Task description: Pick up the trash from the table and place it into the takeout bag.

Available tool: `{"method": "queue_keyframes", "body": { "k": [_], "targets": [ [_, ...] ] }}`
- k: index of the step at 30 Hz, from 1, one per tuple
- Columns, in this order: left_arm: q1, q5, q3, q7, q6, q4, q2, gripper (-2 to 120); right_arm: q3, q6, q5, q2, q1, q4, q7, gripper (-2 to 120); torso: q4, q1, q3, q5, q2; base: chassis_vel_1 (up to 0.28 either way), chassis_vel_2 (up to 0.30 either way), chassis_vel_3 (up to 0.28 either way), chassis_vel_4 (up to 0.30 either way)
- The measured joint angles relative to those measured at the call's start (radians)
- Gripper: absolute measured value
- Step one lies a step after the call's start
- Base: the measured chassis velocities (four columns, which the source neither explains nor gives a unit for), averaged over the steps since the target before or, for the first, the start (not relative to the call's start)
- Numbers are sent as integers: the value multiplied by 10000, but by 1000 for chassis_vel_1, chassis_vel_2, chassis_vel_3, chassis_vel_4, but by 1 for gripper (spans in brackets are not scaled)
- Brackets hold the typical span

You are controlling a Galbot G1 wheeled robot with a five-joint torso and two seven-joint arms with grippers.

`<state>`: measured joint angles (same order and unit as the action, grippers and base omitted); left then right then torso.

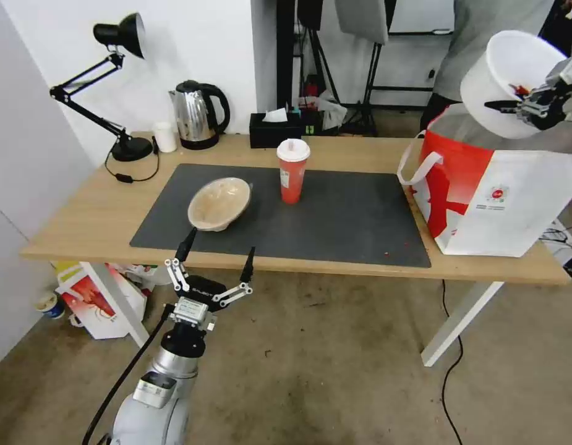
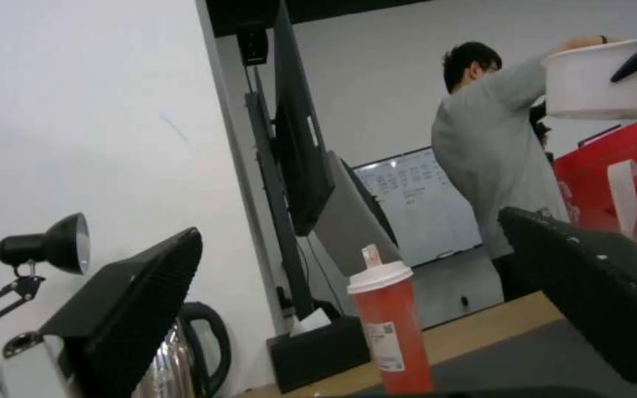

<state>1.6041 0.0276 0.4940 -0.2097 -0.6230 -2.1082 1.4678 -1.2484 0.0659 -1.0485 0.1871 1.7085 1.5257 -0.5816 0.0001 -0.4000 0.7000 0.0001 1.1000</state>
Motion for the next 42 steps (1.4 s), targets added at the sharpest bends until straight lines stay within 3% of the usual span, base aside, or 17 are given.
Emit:
{"method": "queue_keyframes", "body": {
  "k": [13, 14, 16, 17, 18, 21, 27, 36, 42],
  "targets": [
    [20, -4, 26, -7, -8, -24, -20, 100, 13, 0, 90, 23, 36, -77, 122, 0, 0, 0, 0, -1, 0, 0, 0, 0, 0],
    [27, -5, 31, -7, -15, -24, -20, 100, 14, 0, 106, 25, 46, -81, 176, 9, -1, 0, 0, -1, 0, 0, 0, 0, 0],
    [34, -6, 39, -8, -21, -24, -20, 100, 16, 0, 116, 25, 53, -83, 210, 12, 0, 0, 0, -1, 0, 0, 0, 0, 0],
    [47, -9, 58, -8, -35, -24, -19, 100, 19, 0, 131, 25, 65, -83, 260, 22, -1, 0, 0, -1, 0, 0, 0, 0, 0],
    [47, -9, 58, -8, -35, -24, -19, 100, 19, 0, 131, 25, 65, -83, 260, 22, -1, 0, 0, -1, 0, 0, 0, 0, 0],
    [62, -48, 115, -14, -49, -24, -36, 100, 43, 14, 149, 9, 94, -32, 402, 39, -2, 0, 0, 0, 0, 0, 0, 0, 0],
    [56, -90, 153, -23, -51, -26, -46, 100, 50, 44, 153, 17, 111, 54, 480, 55, -1, 0, 0, -1, -2, 0, 0, 0, 0],
    [24, -108, 160, -32, -50, -26, -41, 100, 80, 84, 165, 50, 124, 113, 479, 92, 0, 0, 0, -1, -2, 0, 0, 0, 0],
    [10, -114, 163, -33, -44, -26, -33, 100, 82, 92, 141, 60, 109, 262, 499, 100, -1, 0, 0, 0, -2, 0, 0, 0, 0]
  ]
}}
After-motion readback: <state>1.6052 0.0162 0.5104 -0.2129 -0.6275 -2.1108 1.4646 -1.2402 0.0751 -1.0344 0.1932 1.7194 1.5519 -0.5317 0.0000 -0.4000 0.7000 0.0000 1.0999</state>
